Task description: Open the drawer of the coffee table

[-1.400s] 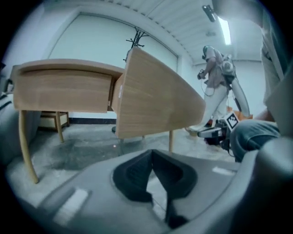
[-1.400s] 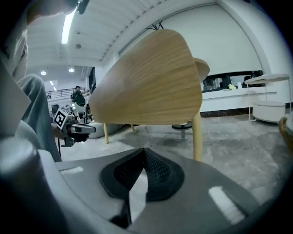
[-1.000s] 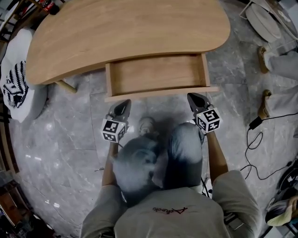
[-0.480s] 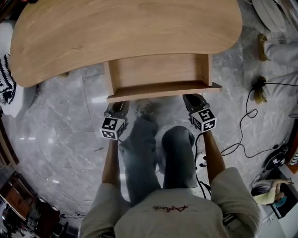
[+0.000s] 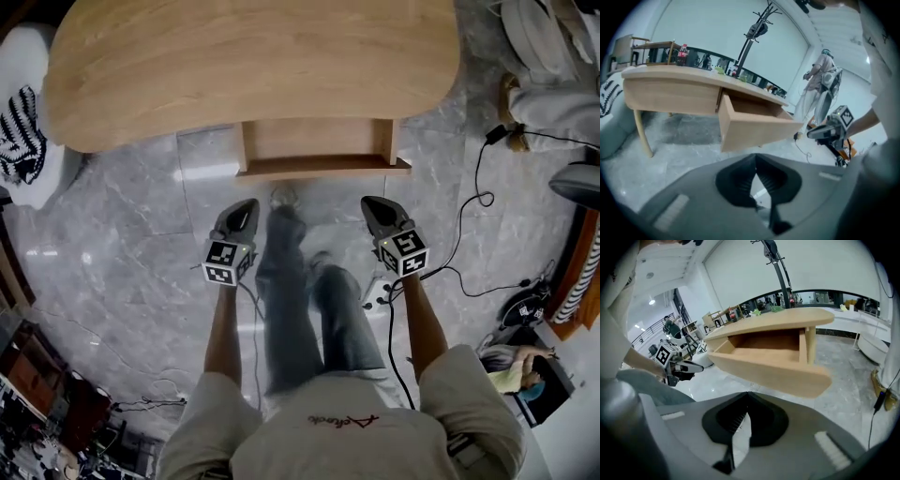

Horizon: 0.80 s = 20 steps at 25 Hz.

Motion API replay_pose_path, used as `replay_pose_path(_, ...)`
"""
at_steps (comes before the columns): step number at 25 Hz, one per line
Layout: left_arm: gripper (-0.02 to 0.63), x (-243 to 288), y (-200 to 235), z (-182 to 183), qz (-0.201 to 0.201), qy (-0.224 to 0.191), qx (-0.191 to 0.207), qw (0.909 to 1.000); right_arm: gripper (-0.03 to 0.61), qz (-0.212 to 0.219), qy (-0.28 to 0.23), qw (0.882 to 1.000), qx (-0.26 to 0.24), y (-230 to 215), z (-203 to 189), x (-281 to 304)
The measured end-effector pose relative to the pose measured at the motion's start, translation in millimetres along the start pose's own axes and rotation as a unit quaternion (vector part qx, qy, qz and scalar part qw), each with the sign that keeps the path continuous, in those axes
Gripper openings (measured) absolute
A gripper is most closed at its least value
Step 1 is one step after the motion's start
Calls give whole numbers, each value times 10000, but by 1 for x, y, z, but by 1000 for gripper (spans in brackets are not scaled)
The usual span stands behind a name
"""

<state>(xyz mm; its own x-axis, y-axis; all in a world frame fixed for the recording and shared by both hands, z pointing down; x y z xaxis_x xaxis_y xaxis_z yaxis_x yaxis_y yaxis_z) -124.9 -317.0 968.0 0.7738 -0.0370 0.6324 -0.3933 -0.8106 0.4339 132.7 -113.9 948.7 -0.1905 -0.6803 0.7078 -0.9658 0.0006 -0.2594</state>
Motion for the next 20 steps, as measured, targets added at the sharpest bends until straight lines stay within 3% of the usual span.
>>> replay_pose_path(6, 0, -59, -44, 91, -51, -129, -28, 9999, 5, 39, -98, 9999, -24, 15, 96, -61)
replay_pose_path(13, 0, -132, -92, 209, -138, -471, 287, 9984, 5, -94, -692, 9974, -192, 40, 219, -127)
replay_pose_path(20, 0, -190, -135, 294, -243, -589, 263, 9976, 5, -170, -1008, 9941, -351, 68, 326, -191)
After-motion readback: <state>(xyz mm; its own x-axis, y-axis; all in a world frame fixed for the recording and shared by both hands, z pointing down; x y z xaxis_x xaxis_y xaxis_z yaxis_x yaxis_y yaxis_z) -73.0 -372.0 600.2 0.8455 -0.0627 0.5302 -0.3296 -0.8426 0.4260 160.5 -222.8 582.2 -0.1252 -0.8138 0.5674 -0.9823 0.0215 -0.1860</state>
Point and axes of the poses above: the fingertips, and each gripper's own axes: x forward along the fingers, y to its left, z out of its top, the point moved 8 cm from there along -x, backward along the fingers, and after that the axes turned 6 degrees about -x, right-handed, at the moved point
